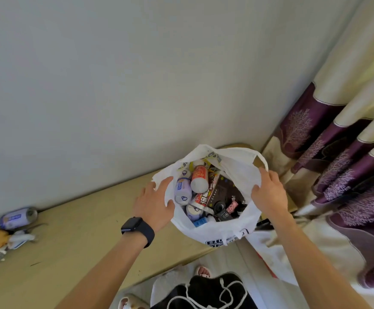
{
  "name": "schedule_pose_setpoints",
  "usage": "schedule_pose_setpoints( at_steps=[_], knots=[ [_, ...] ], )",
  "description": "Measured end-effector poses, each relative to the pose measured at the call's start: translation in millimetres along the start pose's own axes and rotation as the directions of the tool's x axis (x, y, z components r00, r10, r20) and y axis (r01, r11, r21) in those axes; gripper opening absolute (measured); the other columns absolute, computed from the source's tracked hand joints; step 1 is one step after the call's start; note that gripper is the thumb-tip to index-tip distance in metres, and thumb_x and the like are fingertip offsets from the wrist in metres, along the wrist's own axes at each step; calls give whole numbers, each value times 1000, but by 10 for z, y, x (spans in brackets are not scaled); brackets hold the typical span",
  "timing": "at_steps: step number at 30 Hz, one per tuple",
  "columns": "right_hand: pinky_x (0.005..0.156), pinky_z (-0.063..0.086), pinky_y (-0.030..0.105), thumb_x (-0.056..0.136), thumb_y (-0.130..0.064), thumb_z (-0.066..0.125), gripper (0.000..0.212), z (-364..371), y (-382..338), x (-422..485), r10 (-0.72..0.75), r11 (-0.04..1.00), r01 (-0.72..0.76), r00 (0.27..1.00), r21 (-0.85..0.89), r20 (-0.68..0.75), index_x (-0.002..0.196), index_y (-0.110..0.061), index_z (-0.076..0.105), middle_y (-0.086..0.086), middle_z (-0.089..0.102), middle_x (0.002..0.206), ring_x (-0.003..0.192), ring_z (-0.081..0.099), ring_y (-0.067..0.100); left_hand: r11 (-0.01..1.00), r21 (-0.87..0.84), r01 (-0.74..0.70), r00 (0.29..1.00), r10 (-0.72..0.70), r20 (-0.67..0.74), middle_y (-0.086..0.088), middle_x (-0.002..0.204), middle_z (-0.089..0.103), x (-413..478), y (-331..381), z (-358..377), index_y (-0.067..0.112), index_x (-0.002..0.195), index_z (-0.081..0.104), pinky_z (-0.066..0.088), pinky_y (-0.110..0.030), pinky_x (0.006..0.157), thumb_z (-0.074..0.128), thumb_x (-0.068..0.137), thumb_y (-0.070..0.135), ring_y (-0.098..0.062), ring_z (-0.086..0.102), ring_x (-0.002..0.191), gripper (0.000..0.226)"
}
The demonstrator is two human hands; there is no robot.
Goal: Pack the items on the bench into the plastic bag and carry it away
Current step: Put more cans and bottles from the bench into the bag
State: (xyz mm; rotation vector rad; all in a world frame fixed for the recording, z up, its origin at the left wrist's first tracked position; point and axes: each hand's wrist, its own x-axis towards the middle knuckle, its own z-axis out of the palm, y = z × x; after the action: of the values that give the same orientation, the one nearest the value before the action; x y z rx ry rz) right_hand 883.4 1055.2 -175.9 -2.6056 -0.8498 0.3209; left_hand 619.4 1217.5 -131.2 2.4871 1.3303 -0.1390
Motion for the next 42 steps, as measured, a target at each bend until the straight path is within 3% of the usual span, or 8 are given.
schedule_pose_setpoints(
  at_steps=[2, 8, 13, 20, 25, 30, 38, 42],
  knots=[
    [101, 42, 51, 90, -19, 58, 57, 37, 25, -114, -8, 997, 9, 1000, -72, 11, 145, -21, 41, 12, 37, 149, 124, 42, 43, 999, 31, 12, 999, -11, -42, -5, 143, 42, -33, -31, 22, 49, 149, 13, 44, -38, 89, 43, 92, 52, -28, 44, 122, 64],
    [103, 42, 55, 81, -16, 73, 42, 83, -174, -632, -271, 962, 267, 914, -56, -301, 123, -14, 67, 18, 49, 142, 128, 42, 43, 1000, -6, 10, 982, -11, -191, -4, 154, 32, -354, -152, 31, 49, 149, 6, 42, -42, 96, 35, 86, 71, -28, 42, 130, 73],
    [88, 54, 34, 87, -15, 68, 25, 65, -721, -1132, -509, 791, 576, 806, 204, -303, 111, -13, 72, 0, 67, 112, 108, 58, 19, 990, -121, 69, 982, -89, -168, 2, 156, 29, -677, -441, 277, 41, 147, 25, 39, -42, 105, 31, 83, 71, -25, 39, 135, 71],
    [90, 51, 28, 89, -28, 61, 22, 918, -1336, -1429, -771, 623, 724, 632, 295, 80, 107, -22, 73, -8, 70, 109, 104, 59, 17, 968, 33, 248, 938, -249, 239, -1, 161, 21, -1113, -1236, 888, 31, 149, 29, 13, -44, 120, 32, 94, 54, -26, 11, 150, 60],
    [100, 48, 40, 92, -38, 51, 34, 1518, -1973, -1609, -779, 556, 815, 444, 160, 442, 121, -30, 67, -8, 62, 132, 124, 50, 21, 892, -41, 451, 867, -427, 258, -2, 160, 22, -1512, -1873, 911, 29, 150, 28, 14, -43, 120, 39, 96, 44, -26, 13, 149, 58],
    [115, 28, 30, 100, -39, 40, 42, 1995, -2812, -1824, -734, 472, 866, 281, 167, 618, 141, -36, 48, -14, 41, 151, 143, 26, 13, 791, -134, 597, 793, -556, 250, -2, 161, 21, -1761, -2784, 825, 29, 150, 26, 14, -44, 120, 39, 96, 42, -25, 14, 148, 57],
    [113, 30, 27, 98, -39, 44, 47, 2893, -4427, -2319, -653, 456, 881, 233, 128, 720, 145, -31, 43, -12, 44, 149, 139, 30, 12, 621, -223, 751, 660, -694, 289, -4, 162, 18, -2067, -4626, 788, 28, 151, 25, 14, -45, 120, 41, 96, 40, -28, 12, 149, 59],
    [104, 40, 38, 96, -39, 48, 55, 3507, -5244, -2444, -540, 533, 846, 332, 9, 773, 147, -23, 36, 0, 45, 146, 133, 38, 24, 596, -186, 781, 614, -679, 403, -4, 164, 4, -2241, -5402, 989, 33, 154, 14, 11, -49, 121, 43, 96, 43, -31, 6, 149, 66]
  ],
)
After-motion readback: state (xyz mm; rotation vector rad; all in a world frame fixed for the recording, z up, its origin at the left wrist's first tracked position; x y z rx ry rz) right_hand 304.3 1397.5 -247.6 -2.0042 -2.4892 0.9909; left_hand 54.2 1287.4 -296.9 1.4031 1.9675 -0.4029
